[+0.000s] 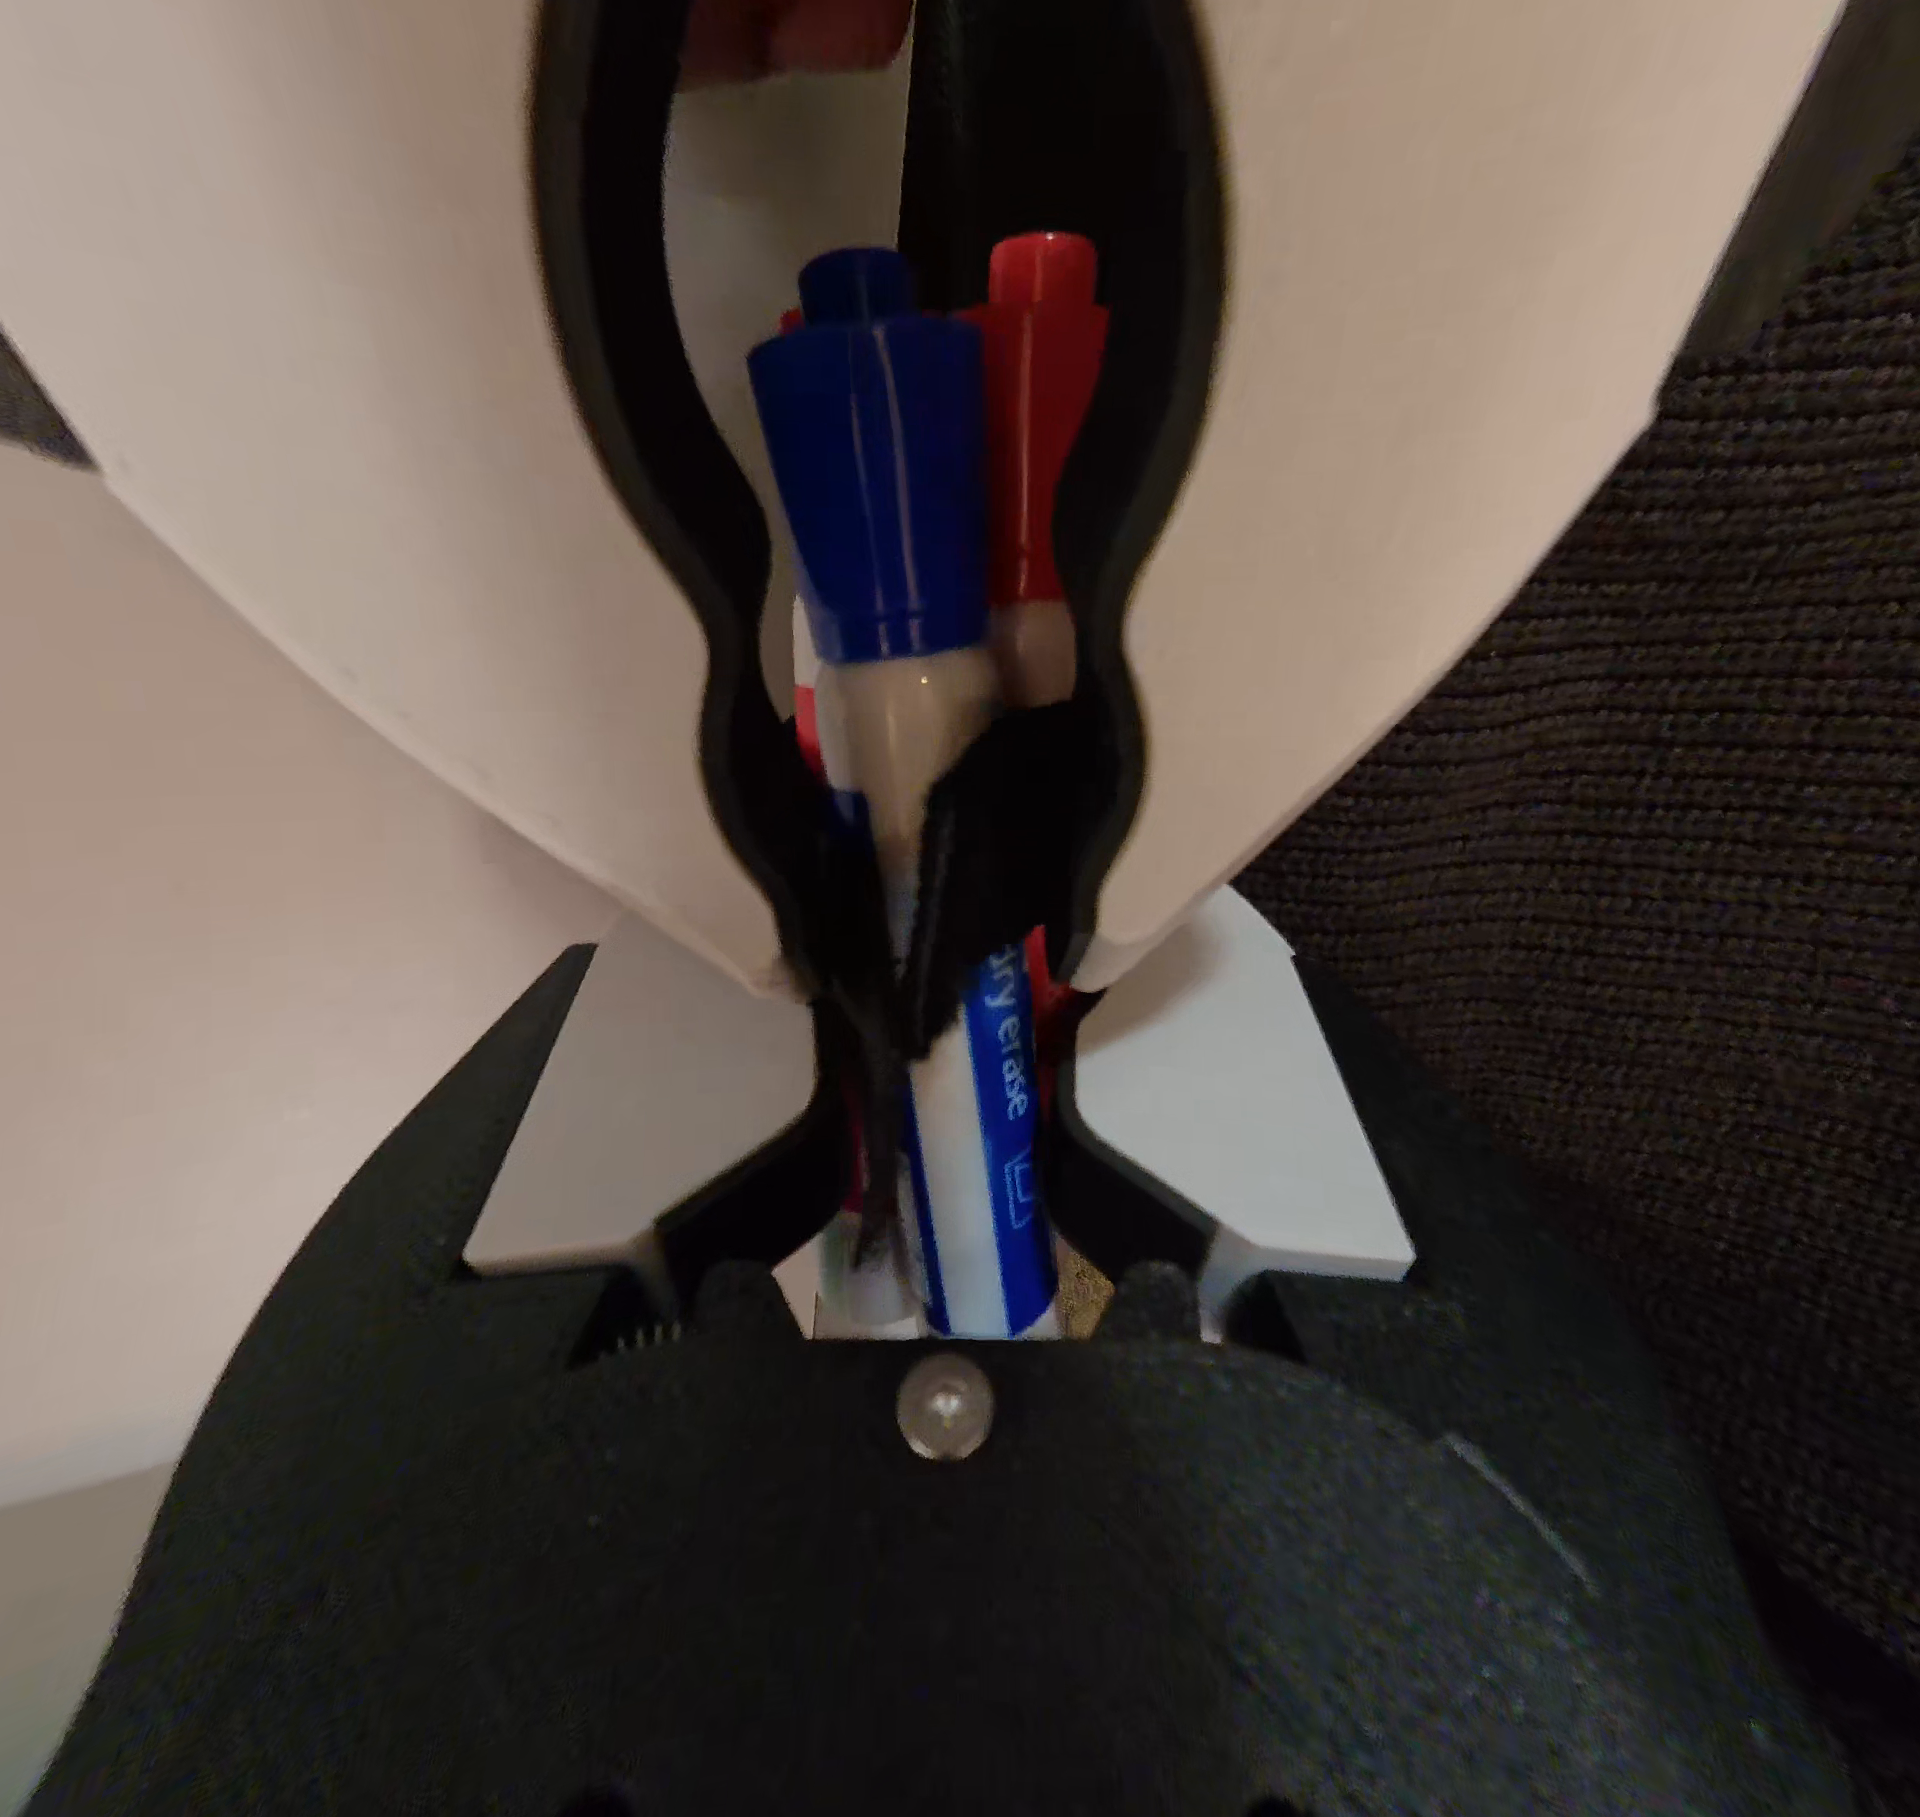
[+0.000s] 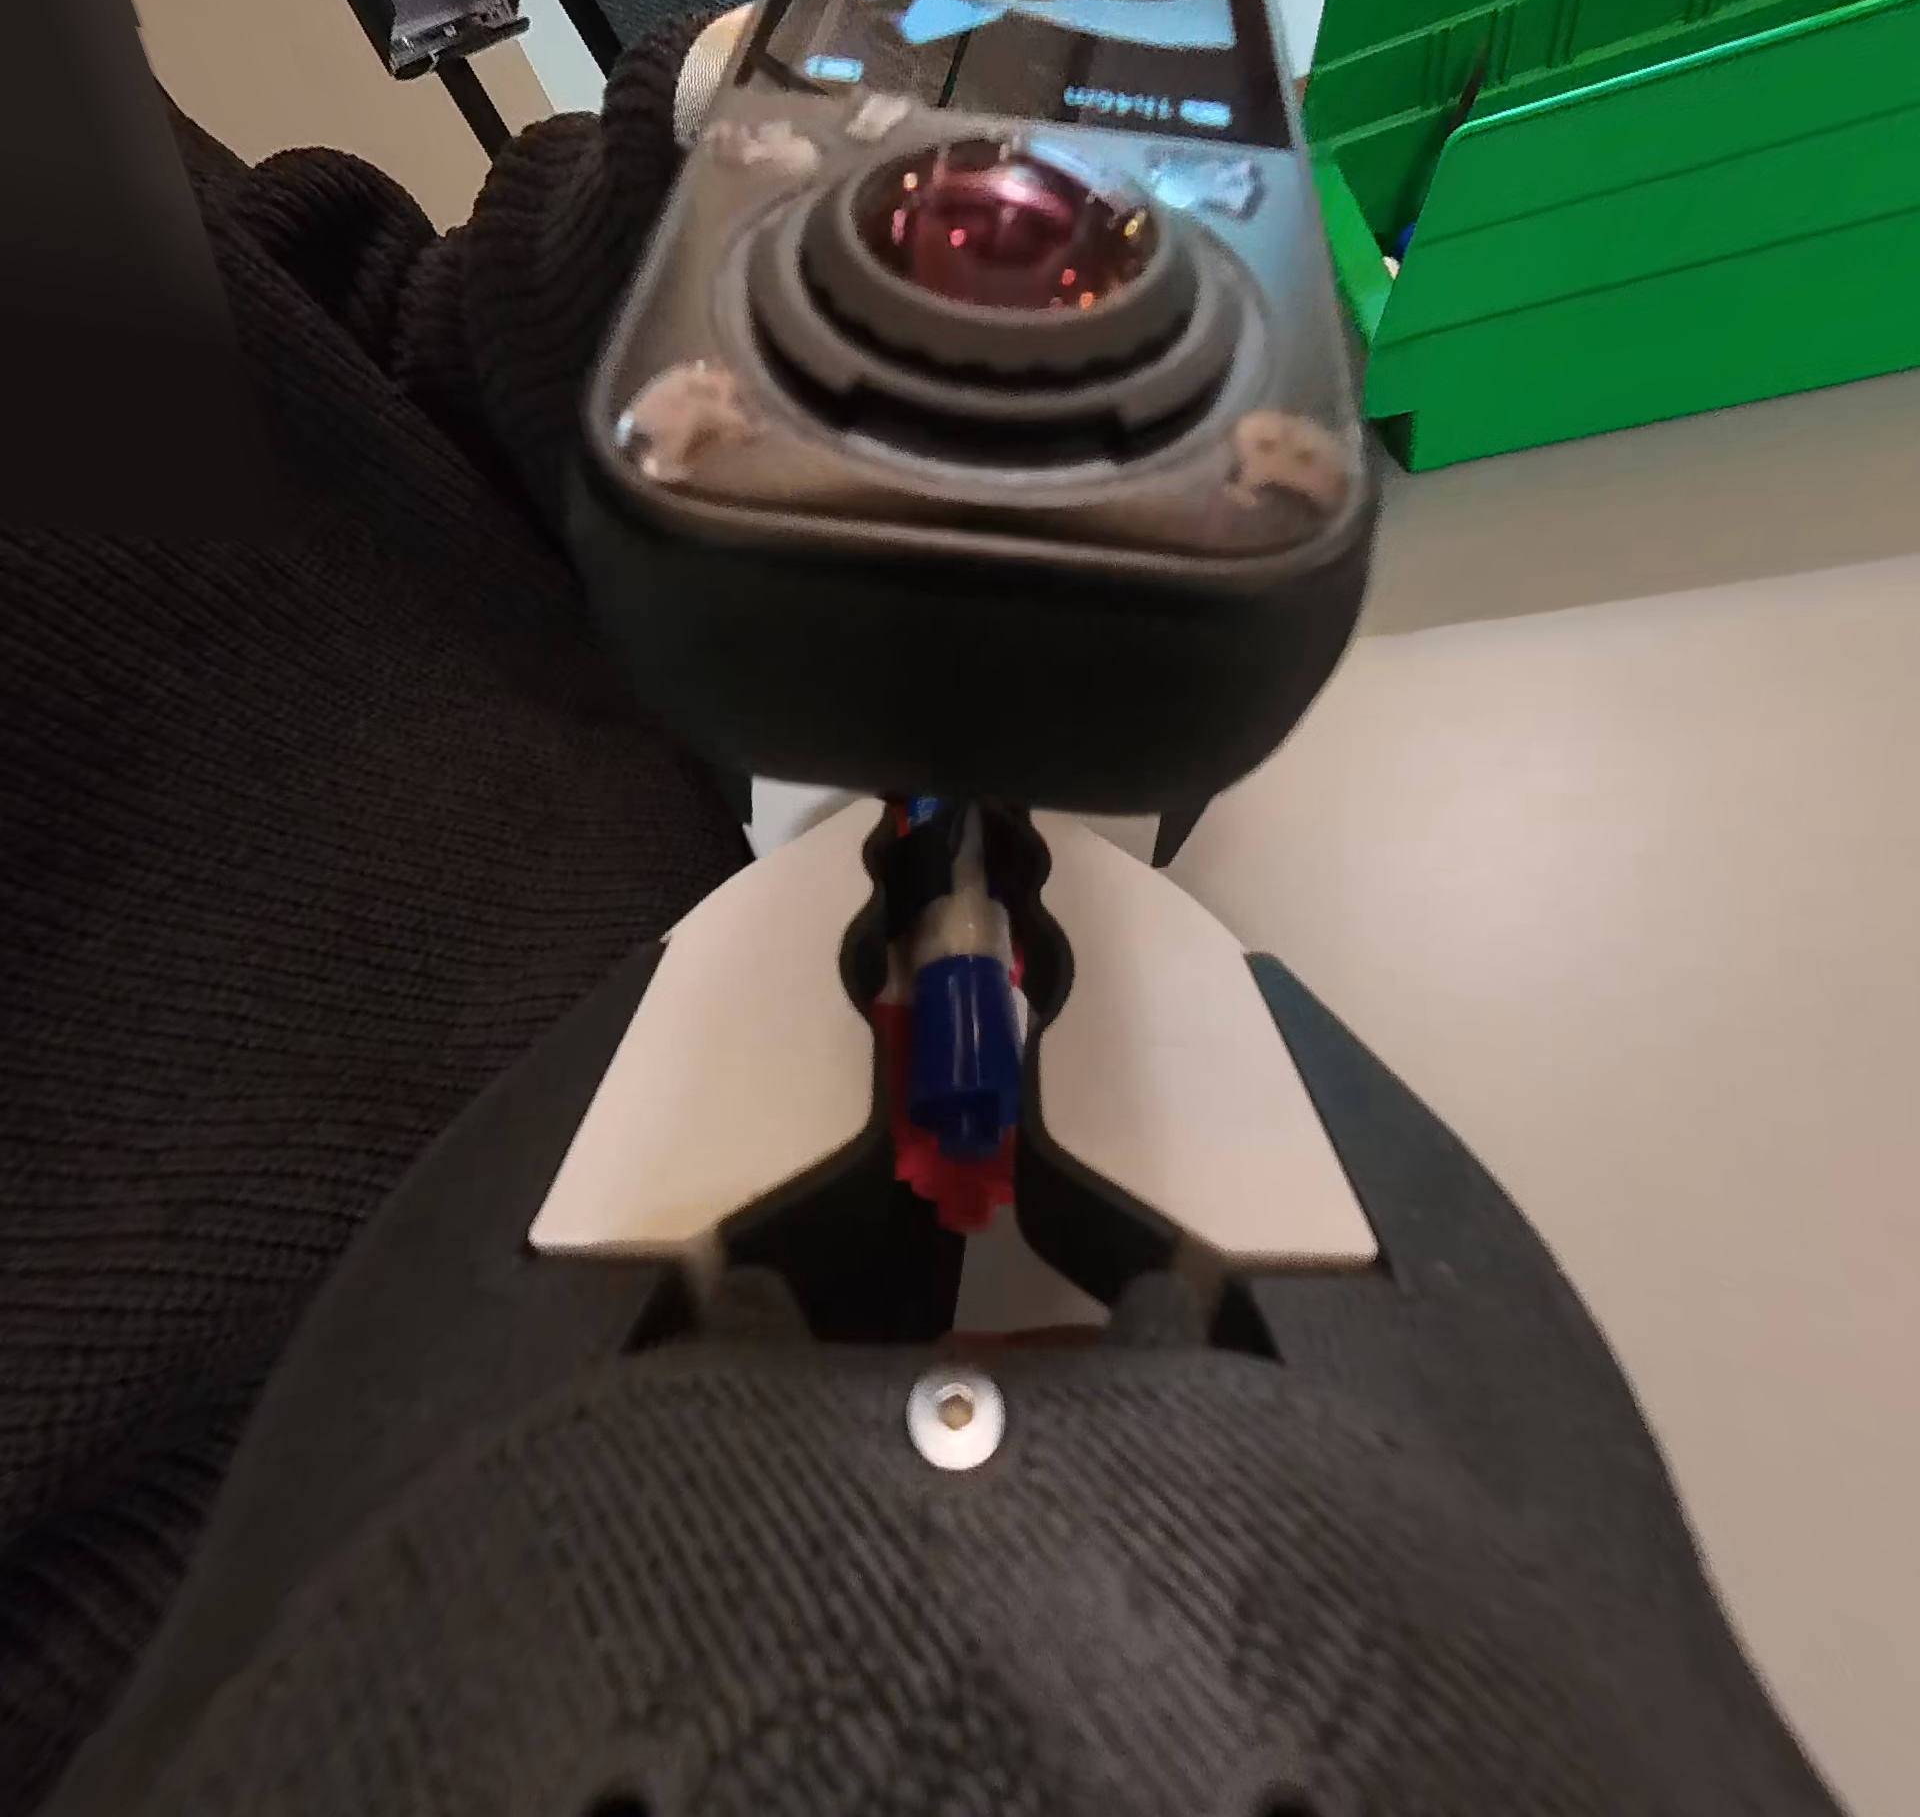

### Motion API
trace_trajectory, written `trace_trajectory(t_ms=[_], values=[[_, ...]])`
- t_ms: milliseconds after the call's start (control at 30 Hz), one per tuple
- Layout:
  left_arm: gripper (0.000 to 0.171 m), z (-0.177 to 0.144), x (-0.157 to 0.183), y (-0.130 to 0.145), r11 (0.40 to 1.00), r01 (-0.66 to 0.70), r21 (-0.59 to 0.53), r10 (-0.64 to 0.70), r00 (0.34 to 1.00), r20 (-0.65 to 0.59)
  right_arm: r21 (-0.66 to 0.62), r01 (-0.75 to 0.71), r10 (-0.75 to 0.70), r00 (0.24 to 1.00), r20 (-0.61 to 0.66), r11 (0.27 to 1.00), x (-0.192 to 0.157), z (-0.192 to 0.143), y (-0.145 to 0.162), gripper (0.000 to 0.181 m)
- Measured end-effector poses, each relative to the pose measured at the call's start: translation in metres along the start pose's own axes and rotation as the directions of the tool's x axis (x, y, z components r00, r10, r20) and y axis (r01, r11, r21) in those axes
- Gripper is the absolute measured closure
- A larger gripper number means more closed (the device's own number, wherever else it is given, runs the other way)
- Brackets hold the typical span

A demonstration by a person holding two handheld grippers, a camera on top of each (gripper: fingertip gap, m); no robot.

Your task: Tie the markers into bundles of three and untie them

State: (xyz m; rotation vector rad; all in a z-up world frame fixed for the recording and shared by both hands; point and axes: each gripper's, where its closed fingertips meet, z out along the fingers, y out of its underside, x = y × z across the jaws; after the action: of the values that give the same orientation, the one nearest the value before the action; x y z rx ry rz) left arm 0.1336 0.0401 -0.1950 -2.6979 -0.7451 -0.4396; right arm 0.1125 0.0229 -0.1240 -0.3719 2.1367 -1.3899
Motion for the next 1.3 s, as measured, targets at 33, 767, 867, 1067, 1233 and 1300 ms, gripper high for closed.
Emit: trace_trajectory(t_ms=[33,767,867,1067,1233,1300], values=[[0.128,0.0,0.0,0.0,1.0,0.0,-0.002,0.0,1.0,-0.001,-0.002,-0.002,0.002,1.0,0.0,1.0,0.0,0.0,0.0,0.16],[0.128,-0.003,-0.007,0.002,1.0,0.017,-0.001,-0.017,0.999,0.046,0.027,-0.056,0.057,0.997,-0.053,0.998,0.01,0.0,-0.009,0.171],[0.128,-0.002,-0.008,0.002,1.0,0.017,-0.007,-0.017,0.999,0.052,0.021,-0.047,0.048,0.997,-0.062,0.999,0.011,0.0,-0.008,0.172],[0.127,-0.003,-0.01,0.004,1.0,0.025,-0.017,-0.024,0.997,0.067,0.0,-0.014,0.014,0.995,-0.098,1.0,0.013,0.001,-0.008,0.174],[0.125,-0.002,-0.013,0.006,0.999,0.031,-0.032,-0.028,0.996,0.082,-0.023,0.006,-0.009,0.992,-0.123,1.0,0.017,0.002,-0.005,0.177],[0.124,-0.003,-0.014,0.006,0.999,0.033,-0.026,-0.031,0.996,0.084,-0.029,0.015,-0.018,0.991,-0.136,0.999,0.017,0.002,-0.006,0.177]])
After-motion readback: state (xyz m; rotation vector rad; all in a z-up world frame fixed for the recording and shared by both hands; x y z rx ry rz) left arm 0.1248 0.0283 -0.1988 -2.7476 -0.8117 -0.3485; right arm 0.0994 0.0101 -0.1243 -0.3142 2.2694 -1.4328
